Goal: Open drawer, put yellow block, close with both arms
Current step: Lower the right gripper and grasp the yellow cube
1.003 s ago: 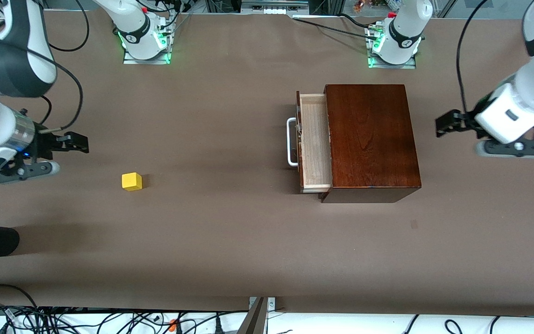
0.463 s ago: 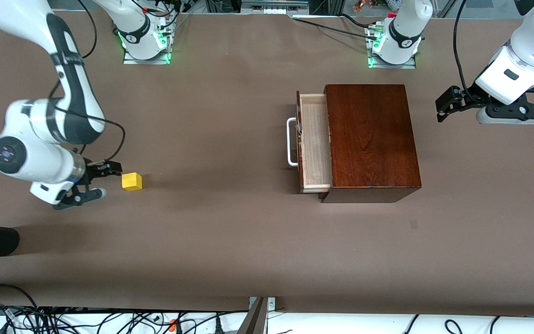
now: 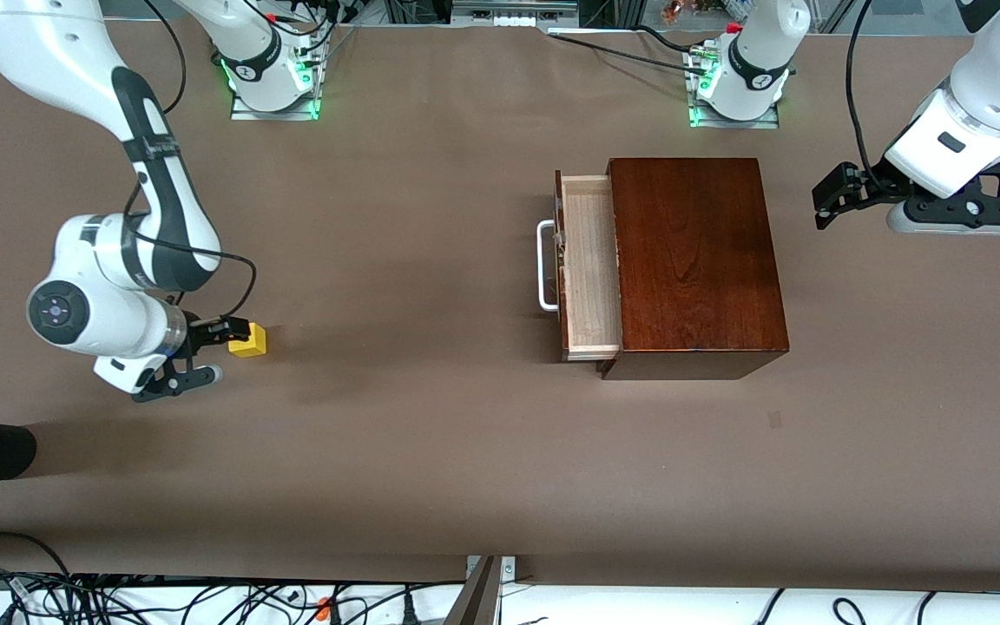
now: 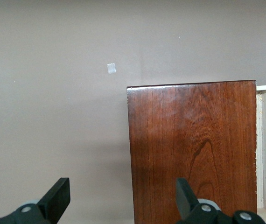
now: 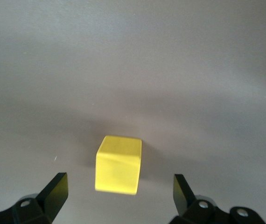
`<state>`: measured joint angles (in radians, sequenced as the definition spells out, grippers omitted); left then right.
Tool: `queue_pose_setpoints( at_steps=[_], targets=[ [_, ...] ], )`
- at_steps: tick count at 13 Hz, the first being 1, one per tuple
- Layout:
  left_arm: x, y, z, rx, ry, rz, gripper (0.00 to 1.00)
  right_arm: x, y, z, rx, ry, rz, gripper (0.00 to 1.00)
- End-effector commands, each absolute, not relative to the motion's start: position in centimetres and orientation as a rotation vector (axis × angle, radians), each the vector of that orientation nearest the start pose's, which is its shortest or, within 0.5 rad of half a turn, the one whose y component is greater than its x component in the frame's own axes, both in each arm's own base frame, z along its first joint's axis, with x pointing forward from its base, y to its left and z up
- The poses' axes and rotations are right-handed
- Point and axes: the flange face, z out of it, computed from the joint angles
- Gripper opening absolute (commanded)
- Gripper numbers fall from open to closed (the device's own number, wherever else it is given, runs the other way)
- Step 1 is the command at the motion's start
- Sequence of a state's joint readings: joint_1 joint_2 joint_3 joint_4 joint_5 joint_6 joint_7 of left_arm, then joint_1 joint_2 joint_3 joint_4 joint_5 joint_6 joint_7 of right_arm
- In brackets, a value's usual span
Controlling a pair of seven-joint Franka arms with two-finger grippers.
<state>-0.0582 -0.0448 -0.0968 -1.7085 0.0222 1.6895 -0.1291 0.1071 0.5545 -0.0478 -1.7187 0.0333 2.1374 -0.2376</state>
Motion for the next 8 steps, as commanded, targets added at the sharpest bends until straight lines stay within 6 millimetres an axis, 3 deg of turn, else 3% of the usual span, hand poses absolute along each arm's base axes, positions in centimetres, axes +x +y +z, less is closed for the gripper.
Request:
queue_pose_setpoints(
  at_steps=[1,4,6,8],
  targets=[
    [53.8,-8.5,59.7,-3.124,0.079,-0.056,1.0,64.0,4.2,22.6,-3.088,-0.407,0.154,1.0],
    [53.8,-8.5,59.7,-3.124,0.079,-0.051,1.0,63.3,4.1,21.5,-3.09,-0.405,0.147,0.97],
    [53.8,-8.5,59.7,-3.124,0.079,-0.051,1.0,63.2,4.0,21.0,-3.09,-0.405,0.156,0.87],
    [53.9,-8.3,59.7,-3.124,0.074,-0.051,1.0,63.1,4.1,20.5,-3.089,-0.407,0.159,0.86]
  ],
)
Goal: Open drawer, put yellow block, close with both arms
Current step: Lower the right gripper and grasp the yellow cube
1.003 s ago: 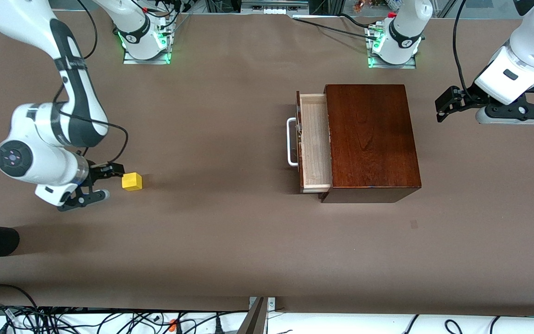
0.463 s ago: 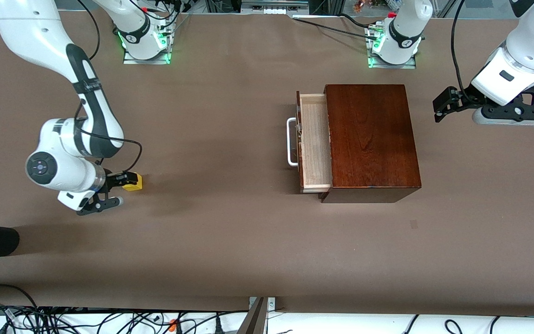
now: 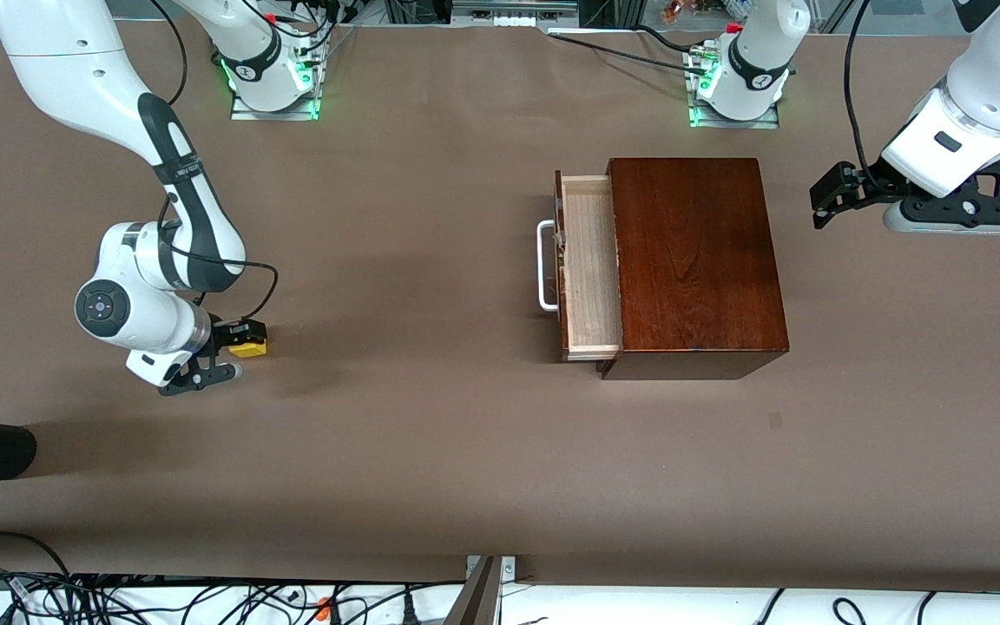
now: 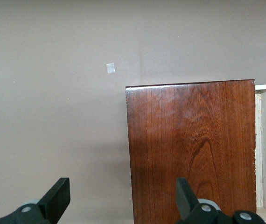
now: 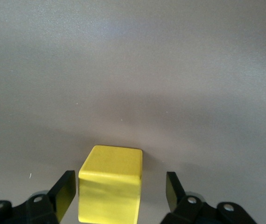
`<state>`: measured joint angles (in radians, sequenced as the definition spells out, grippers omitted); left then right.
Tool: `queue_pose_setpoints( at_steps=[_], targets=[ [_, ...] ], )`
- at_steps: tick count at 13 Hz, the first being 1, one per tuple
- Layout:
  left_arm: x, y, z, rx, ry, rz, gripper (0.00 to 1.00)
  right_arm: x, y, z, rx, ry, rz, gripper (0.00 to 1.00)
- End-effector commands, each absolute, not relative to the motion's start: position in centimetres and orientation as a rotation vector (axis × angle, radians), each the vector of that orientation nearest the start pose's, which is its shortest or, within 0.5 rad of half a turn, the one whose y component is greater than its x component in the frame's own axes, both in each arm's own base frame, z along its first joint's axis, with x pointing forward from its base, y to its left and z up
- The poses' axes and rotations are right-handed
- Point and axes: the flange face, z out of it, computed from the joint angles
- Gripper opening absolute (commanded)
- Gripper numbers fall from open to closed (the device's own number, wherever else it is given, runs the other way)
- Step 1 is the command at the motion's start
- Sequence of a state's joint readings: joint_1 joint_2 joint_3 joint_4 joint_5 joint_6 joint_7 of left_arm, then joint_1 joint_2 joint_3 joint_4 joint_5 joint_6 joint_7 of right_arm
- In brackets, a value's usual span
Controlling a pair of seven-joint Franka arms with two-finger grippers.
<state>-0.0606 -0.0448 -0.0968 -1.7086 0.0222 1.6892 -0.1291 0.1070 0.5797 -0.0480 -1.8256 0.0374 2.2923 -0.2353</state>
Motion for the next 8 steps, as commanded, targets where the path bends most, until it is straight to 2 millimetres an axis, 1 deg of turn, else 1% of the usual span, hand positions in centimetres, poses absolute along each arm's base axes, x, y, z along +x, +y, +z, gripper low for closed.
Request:
queue_pose_setpoints(
  at_steps=[1,2,3,4,6,8],
  targets=[
    [53.87,-8.31,59.7,-3.124,0.074,-0.051,1.0,62.91,3.99,19.99,-3.092,-0.404,0.147,0.86],
    [53.87,-8.31,59.7,-3.124,0.074,-0.051,1.0,62.62,4.03,19.48,-3.093,-0.406,0.136,0.86],
    [53.86,-8.4,59.77,-3.124,0.077,-0.054,1.0,62.49,4.01,19.3,-3.094,-0.405,0.133,0.83],
    [53.85,-8.48,59.77,-3.124,0.079,-0.054,1.0,62.52,4.02,19.35,-3.094,-0.405,0.133,0.78],
    [53.85,-8.48,59.77,-3.124,0.079,-0.054,1.0,62.62,4.03,19.62,-3.094,-0.406,0.131,0.62],
    [53.81,-8.48,59.85,-3.124,0.079,-0.056,1.0,62.7,4.04,19.89,-3.093,-0.406,0.131,0.41]
  ],
)
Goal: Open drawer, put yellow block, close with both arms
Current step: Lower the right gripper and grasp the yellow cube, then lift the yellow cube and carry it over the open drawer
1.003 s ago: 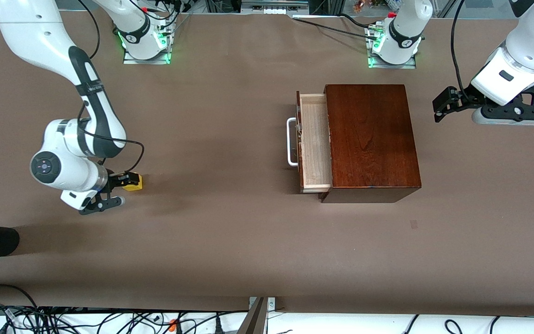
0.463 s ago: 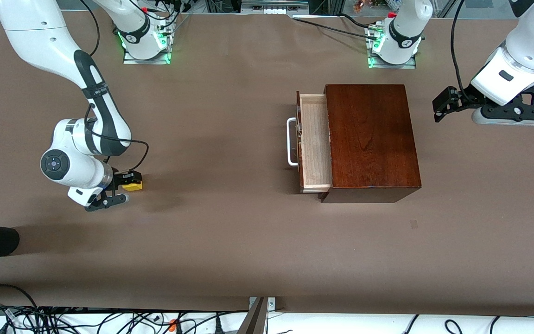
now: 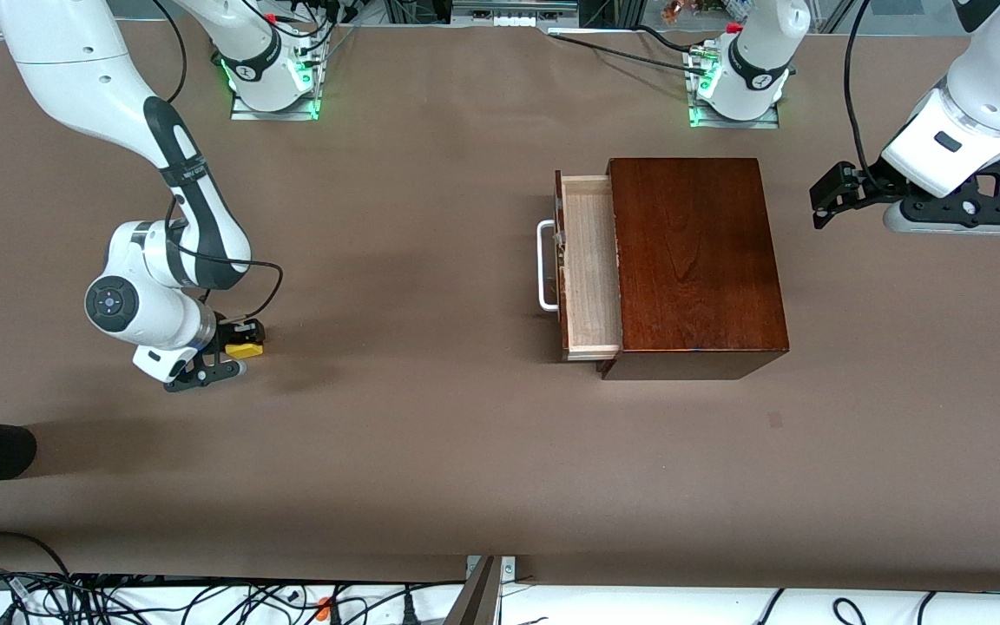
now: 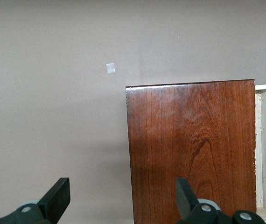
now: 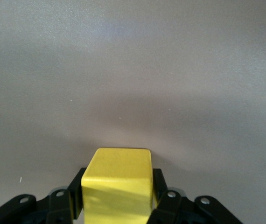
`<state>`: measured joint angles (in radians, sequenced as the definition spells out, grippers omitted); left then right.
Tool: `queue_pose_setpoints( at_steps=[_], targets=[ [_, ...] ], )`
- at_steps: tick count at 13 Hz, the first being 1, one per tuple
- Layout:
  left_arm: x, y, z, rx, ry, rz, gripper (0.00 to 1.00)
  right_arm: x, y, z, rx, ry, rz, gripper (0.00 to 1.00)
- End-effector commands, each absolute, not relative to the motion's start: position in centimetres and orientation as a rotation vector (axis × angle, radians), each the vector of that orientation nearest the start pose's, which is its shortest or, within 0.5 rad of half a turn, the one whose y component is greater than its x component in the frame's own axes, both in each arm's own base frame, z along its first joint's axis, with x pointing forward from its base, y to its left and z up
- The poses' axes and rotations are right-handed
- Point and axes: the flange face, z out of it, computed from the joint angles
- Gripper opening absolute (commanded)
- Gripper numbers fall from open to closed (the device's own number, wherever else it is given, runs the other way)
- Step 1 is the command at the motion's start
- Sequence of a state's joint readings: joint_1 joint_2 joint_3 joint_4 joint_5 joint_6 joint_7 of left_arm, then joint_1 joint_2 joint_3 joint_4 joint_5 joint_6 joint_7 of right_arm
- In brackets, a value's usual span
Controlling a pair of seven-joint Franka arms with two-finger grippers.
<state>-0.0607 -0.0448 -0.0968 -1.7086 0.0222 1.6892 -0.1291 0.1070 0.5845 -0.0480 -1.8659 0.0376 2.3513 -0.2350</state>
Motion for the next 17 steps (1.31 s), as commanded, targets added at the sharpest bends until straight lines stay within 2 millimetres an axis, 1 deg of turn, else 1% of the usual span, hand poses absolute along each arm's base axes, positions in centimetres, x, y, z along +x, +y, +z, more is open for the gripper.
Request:
queue_pose_setpoints(
  at_steps=[1,2,3,5,9,11,12,13,14,16,17],
  targets=[
    [53.8,-8.6,59.9,-3.124,0.081,-0.056,1.0,62.8,4.0,20.0,-3.093,-0.408,0.126,0.33],
    [53.7,-9.1,59.8,-3.123,0.096,-0.056,1.0,63.0,5.5,21.1,-3.077,-0.444,0.106,0.25],
    [53.7,-9.3,59.8,-3.123,0.101,-0.056,1.0,63.3,7.6,22.9,-3.054,-0.486,0.082,0.22],
    [53.6,-9.5,59.8,-3.122,0.105,-0.056,1.0,64.5,11.3,25.5,-3.023,-0.529,0.063,0.21],
    [53.7,-9.4,59.8,-3.122,0.105,-0.056,1.0,65.3,20.7,30.5,-2.986,-0.755,-0.025,0.21],
    [53.7,-9.4,59.9,-3.122,0.105,-0.059,1.0,65.0,26.3,33.1,-2.963,-0.902,-0.048,0.21],
    [53.7,-9.4,59.9,-3.122,0.105,-0.059,1.0,65.0,28.4,33.9,-2.953,-0.947,-0.048,0.21],
    [53.7,-9.4,59.9,-3.122,0.105,-0.059,1.0,64.5,30.6,34.2,-2.94,-0.998,-0.041,0.21],
    [53.7,-9.4,59.9,-3.122,0.105,-0.059,1.0,63.7,33.5,35.5,-2.919,-1.068,-0.081,0.21],
    [53.7,-9.4,59.9,-3.122,0.105,-0.059,1.0,62.3,37.6,37.9,-2.888,-1.165,-0.117,0.22],
    [53.7,-9.4,59.9,-3.122,0.105,-0.059,1.0,61.0,40.6,38.9,-2.86,-1.231,-0.126,0.21]
  ],
)
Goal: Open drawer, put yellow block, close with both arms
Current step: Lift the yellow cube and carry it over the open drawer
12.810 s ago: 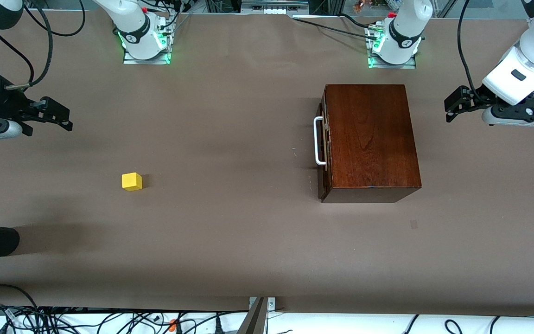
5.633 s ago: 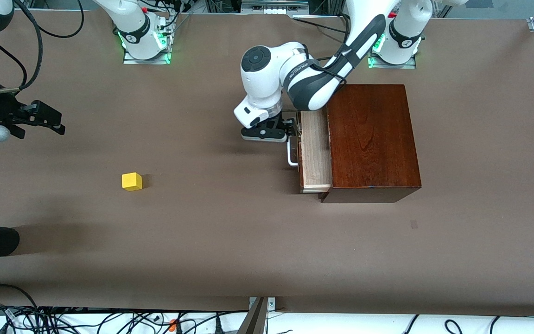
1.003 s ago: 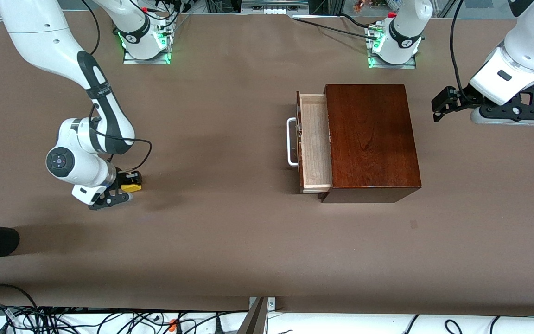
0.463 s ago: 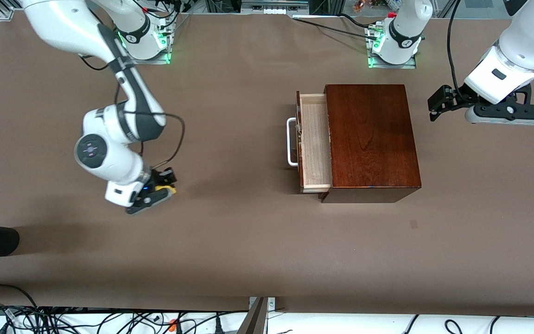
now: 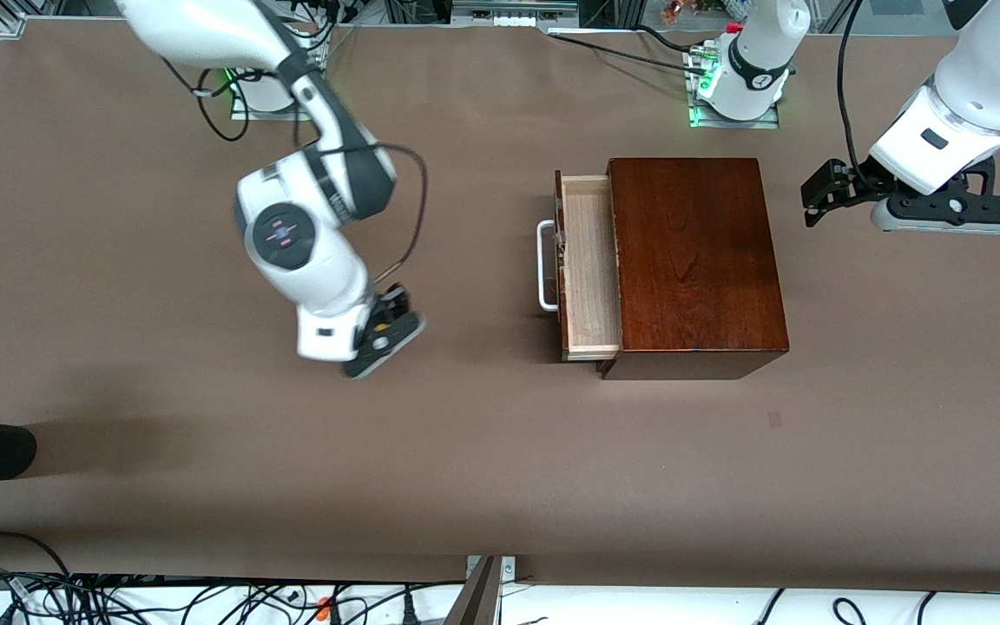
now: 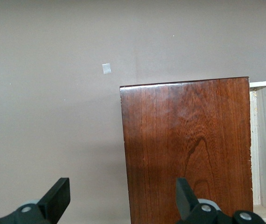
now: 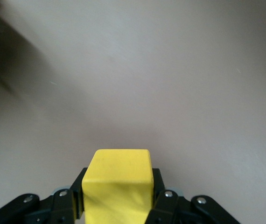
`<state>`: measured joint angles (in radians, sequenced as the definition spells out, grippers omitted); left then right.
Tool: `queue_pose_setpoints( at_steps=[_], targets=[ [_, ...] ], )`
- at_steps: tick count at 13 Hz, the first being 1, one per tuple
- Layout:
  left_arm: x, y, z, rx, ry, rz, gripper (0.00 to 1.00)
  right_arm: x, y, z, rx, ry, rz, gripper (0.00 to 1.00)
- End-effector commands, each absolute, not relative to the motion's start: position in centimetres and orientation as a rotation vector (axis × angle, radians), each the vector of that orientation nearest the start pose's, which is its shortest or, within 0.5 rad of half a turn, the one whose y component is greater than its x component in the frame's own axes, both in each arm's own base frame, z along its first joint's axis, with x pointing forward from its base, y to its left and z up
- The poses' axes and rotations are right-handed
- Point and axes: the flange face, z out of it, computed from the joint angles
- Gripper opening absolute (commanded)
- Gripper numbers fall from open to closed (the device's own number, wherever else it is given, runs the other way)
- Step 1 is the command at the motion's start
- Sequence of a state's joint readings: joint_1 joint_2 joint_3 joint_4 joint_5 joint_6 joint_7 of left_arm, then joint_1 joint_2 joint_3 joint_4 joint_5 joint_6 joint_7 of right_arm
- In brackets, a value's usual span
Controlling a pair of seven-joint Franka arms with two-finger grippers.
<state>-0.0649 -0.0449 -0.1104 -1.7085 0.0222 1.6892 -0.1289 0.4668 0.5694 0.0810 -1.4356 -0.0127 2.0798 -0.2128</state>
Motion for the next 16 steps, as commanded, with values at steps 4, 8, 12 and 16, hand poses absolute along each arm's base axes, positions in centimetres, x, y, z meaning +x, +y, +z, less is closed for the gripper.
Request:
queue_pose_setpoints(
  at_steps=[4,8,12,16],
  targets=[
    [53.7,-9.4,59.9,-3.122,0.105,-0.056,1.0,56.6,49.9,43.1,-2.776,-1.448,-0.212,0.22],
    [53.6,-9.4,59.8,-3.121,0.108,-0.047,1.0,51.3,55.9,45.2,-2.674,-1.578,-0.284,0.23],
    [53.5,-9.4,59.9,-3.121,0.108,-0.047,1.0,46.0,61.1,43.4,-2.603,-1.741,-0.313,0.23],
    [53.4,-9.3,59.9,-3.122,0.105,-0.032,1.0,42.5,64.3,40.6,-2.549,-1.843,-0.31,0.23]
  ],
)
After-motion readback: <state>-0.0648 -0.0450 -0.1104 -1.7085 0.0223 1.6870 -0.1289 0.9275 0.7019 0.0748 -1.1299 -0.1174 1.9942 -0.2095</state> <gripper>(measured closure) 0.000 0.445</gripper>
